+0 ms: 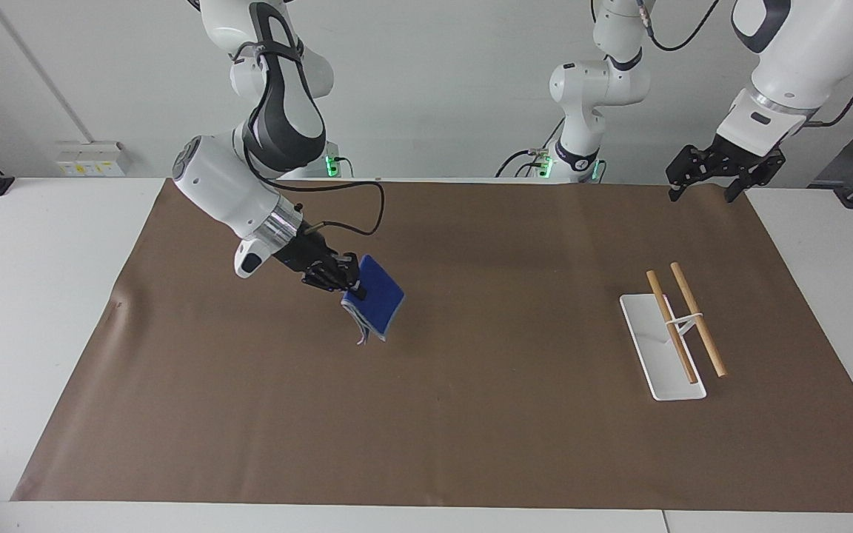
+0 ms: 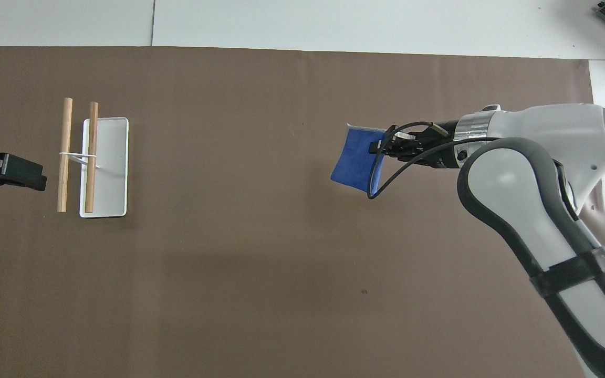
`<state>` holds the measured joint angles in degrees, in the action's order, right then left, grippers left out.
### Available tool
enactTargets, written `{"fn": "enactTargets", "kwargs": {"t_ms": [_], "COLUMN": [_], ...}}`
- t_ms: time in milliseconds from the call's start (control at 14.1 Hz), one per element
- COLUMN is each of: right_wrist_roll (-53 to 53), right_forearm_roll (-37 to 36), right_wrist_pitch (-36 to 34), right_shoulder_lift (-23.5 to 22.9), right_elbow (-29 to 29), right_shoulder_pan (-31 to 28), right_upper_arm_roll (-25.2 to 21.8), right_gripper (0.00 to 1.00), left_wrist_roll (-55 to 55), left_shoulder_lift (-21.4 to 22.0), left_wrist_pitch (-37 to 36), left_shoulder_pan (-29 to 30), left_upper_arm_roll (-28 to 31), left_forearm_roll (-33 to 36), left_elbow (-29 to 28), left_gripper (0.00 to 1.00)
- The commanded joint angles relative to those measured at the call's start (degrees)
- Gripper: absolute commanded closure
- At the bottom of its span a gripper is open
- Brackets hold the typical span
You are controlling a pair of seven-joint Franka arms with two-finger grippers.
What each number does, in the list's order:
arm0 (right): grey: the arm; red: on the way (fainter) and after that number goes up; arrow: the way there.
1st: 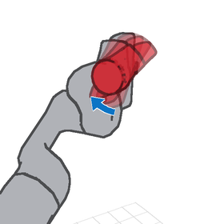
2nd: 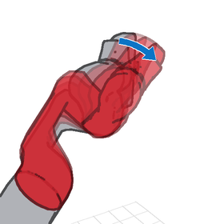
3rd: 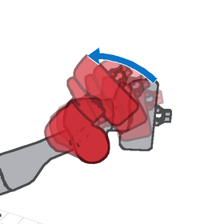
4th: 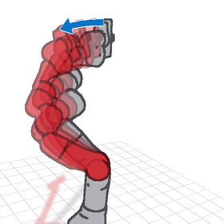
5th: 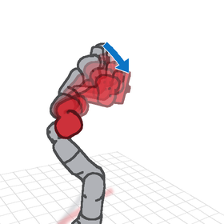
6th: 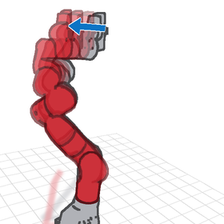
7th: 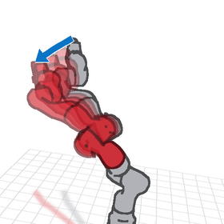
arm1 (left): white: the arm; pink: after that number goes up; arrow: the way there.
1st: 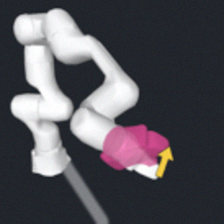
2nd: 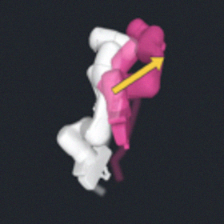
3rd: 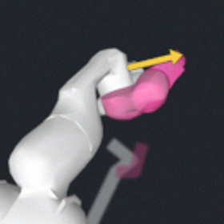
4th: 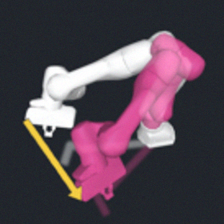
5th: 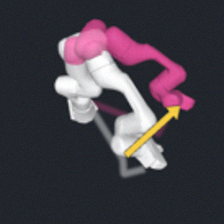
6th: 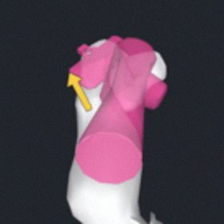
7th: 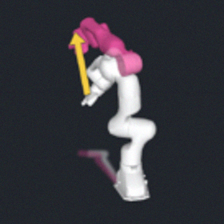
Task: Right arm passes towel to left arm to hang
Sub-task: 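Carry the towel toward center while the left gripper reaches toward it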
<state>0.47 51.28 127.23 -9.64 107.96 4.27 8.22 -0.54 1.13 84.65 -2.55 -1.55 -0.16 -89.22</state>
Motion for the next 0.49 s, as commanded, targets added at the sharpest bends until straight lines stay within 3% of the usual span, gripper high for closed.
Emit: {"fn": "enactTargets", "kwargs": {"t_ms": [0, 424], "right_wrist_roll": [-1.09, -1.09], "right_forearm_roll": [10.65, 32.09], "right_wrist_pitch": [-0.15, 1.61], "right_shoulder_lift": [-0.29, 0.59], "right_elbow": [-0.74, -0.74], "right_shoulder_pan": [-0.58, 2.57], "right_upper_arm_roll": [2.67, 4.70], "right_gripper": [1.00, 1.00], "left_wrist_roll": [0.97, 18.42], "left_shoulder_lift": [1.33, 7.04], "left_wrist_pitch": [0.33, 21.13], "left_shoulder_pan": [-0.70, -5.96], "left_upper_arm_roll": [-0.29, -0.47], "left_forearm_roll": [-0.54, -8.97], "left_elbow": [-2.00, -17.29], "left_gripper": [0.00, 0.00]}}
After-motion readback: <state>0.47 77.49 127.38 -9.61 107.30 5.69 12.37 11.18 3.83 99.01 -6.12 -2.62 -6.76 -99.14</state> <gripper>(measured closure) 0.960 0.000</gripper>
